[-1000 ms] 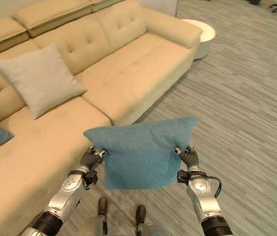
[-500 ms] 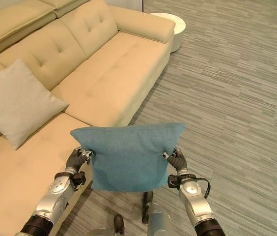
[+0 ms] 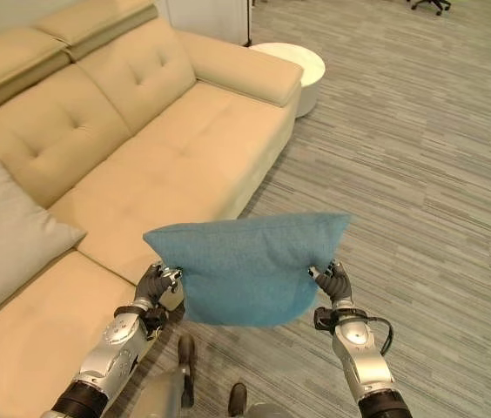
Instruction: Pick up all the scattered cushions and arrange them neatly on the sofa.
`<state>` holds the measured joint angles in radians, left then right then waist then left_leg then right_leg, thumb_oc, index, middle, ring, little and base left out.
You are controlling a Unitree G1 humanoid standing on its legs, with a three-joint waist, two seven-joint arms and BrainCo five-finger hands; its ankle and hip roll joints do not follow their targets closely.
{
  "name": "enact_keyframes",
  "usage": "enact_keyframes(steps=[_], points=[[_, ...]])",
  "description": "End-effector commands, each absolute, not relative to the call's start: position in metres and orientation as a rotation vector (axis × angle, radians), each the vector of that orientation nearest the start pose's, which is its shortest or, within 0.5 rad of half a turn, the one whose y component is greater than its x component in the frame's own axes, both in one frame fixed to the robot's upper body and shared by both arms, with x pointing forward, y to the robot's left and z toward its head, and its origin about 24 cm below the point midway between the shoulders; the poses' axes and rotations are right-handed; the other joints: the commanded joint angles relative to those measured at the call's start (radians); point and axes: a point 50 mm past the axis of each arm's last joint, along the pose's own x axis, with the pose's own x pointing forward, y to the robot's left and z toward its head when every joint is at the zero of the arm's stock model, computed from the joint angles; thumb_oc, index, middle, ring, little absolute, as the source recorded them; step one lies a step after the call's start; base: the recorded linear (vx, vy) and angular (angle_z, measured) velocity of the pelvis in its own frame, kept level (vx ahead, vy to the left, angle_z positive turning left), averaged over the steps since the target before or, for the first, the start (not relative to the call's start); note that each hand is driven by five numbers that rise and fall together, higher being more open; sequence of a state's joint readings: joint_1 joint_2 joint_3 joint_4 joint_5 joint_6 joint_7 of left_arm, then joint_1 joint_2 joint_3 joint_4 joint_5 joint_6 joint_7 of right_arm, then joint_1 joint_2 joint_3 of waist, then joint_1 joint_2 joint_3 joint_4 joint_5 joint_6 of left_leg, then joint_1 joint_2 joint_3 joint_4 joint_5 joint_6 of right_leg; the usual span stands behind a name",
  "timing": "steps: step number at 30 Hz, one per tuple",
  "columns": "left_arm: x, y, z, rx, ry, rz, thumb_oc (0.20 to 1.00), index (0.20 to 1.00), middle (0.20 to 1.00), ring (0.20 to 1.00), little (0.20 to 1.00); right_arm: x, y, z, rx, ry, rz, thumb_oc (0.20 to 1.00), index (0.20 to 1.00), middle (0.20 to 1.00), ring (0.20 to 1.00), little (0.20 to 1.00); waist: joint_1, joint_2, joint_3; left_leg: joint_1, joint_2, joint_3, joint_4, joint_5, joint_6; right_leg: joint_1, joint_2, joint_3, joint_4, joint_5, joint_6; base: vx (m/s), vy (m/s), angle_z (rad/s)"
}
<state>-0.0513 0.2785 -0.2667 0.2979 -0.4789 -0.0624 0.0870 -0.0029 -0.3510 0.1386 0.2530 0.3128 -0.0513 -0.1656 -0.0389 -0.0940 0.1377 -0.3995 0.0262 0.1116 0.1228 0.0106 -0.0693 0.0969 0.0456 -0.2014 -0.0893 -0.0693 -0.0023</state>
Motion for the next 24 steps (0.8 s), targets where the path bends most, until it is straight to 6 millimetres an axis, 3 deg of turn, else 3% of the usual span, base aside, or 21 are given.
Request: enact_keyframes(steps=[1,4,5,6,7,9,11,13,16,19,21,24], points=[[0.264,0.144,0.025,-0.158,0.056,-0.17,0.2,0.2,0.2,0.2,0.2,0.259,-0.196,0.035,0.006,-0.007,-0.061,0.2,0.2,0.2,0.2,0.2,0.008,0.034,-0.062,0.201,-0.004,0.007,-0.018,0.009,0.017,-0.035,-0.069,0.071,0.063,0.021,0.088,0.33,0.162,-0.64],[0.263,0.151,0.026,-0.146,0.055,-0.158,0.2,0.2,0.2,0.2,0.2,0.262,-0.184,0.035,-0.004,-0.005,-0.016,0.2,0.2,0.2,0.2,0.2,0.026,0.047,-0.071,0.275,-0.024,0.05,-0.044,-0.03,0.051,-0.06,-0.108,0.08,0.209,-0.011,0.11,0.33,0.235,-0.76],[0.262,0.157,0.027,-0.142,0.05,-0.142,0.2,0.2,0.2,0.2,0.2,0.267,-0.179,0.039,-0.009,-0.016,0.009,0.2,0.2,0.2,0.2,0.2,0.031,0.057,-0.058,0.307,-0.022,0.071,-0.041,-0.05,0.068,-0.106,-0.126,0.076,0.323,0.019,0.135,0.17,0.148,-0.39],[0.262,0.157,0.027,-0.142,0.049,-0.141,0.2,0.2,0.2,0.2,0.2,0.267,-0.179,0.039,-0.009,-0.017,0.01,0.2,0.2,0.2,0.2,0.2,0.034,0.056,-0.058,0.308,-0.022,0.074,-0.041,-0.05,0.069,-0.11,-0.127,0.08,0.33,0.017,0.136,0.23,0.156,-0.37],[0.261,0.163,0.026,-0.135,0.05,-0.118,0.2,0.2,0.2,0.2,0.2,0.268,-0.173,0.04,0.0,-0.022,0.025,0.2,0.2,0.2,0.2,0.2,0.036,0.066,-0.05,0.333,-0.019,0.087,-0.041,-0.071,0.08,-0.165,-0.144,0.072,0.403,0.047,0.158,0.18,0.088,-0.32],[0.26,0.163,0.026,-0.136,0.049,-0.121,0.2,0.2,0.2,0.2,0.2,0.268,-0.173,0.04,0.004,-0.021,0.028,0.2,0.2,0.2,0.2,0.2,0.034,0.068,-0.051,0.343,-0.022,0.091,-0.044,-0.076,0.082,-0.185,-0.145,0.073,0.404,0.046,0.154,0.21,0.061,-0.27],[0.26,0.166,0.028,-0.135,0.037,-0.11,0.2,0.2,0.2,0.2,0.2,0.269,-0.173,0.042,-0.001,-0.029,0.031,0.2,0.2,0.2,0.2,0.2,0.02,0.074,-0.049,0.389,-0.029,0.092,-0.061,-0.101,0.081,-0.236,-0.153,0.026,0.309,0.059,0.142,0.34,-0.023,-0.07],[0.262,0.165,0.03,-0.144,0.03,-0.108,0.2,0.2,0.2,0.2,0.2,0.269,-0.173,0.043,-0.003,-0.033,0.032,0.2,0.2,0.2,0.2,0.2,0.002,0.067,-0.048,0.437,-0.038,0.09,-0.077,-0.123,0.073,-0.29,-0.156,-0.011,0.169,0.117,0.157,0.31,-0.07,-0.08],[0.267,0.162,0.033,-0.141,0.011,-0.123,0.2,0.2,0.2,0.2,0.2,0.27,-0.174,0.045,-0.016,-0.042,0.034,0.2,0.2,0.2,0.2,0.2,-0.026,0.058,-0.047,0.485,-0.043,0.069,-0.093,-0.146,0.06,-0.302,-0.149,0.014,0.096,0.153,0.171,0.33,-0.109,0.2],[0.267,0.157,0.031,-0.142,0.018,-0.14,0.2,0.2,0.2,0.2,0.2,0.269,-0.177,0.045,-0.026,-0.046,0.029,0.2,0.2,0.2,0.2,0.2,-0.032,0.053,-0.058,0.513,-0.043,0.061,-0.083,-0.169,0.052,-0.28,-0.148,0.023,0.104,0.168,0.16,0.28,-0.1,0.57],[0.265,0.153,0.028,-0.162,0.029,-0.143,0.2,0.2,0.2,0.2,0.2,0.266,-0.18,0.041,-0.029,-0.031,0.024,0.2,0.2,0.2,0.2,0.2,-0.044,0.056,-0.077,0.527,-0.011,0.046,-0.041,-0.174,0.025,-0.252,-0.134,0.02,0.12,0.155,0.138,0.32,-0.182,0.51],[0.267,0.147,0.028,-0.181,0.035,-0.162,0.2,0.2,0.2,0.2,0.2,0.263,-0.187,0.04,-0.041,-0.025,0.013,0.2,0.2,0.2,0.2,0.2,-0.048,0.039,-0.071,0.435,0.037,0.029,0.202,-0.099,-0.017,-0.193,-0.113,0.012,0.113,0.125,0.096,0.19,-0.192,0.24]])
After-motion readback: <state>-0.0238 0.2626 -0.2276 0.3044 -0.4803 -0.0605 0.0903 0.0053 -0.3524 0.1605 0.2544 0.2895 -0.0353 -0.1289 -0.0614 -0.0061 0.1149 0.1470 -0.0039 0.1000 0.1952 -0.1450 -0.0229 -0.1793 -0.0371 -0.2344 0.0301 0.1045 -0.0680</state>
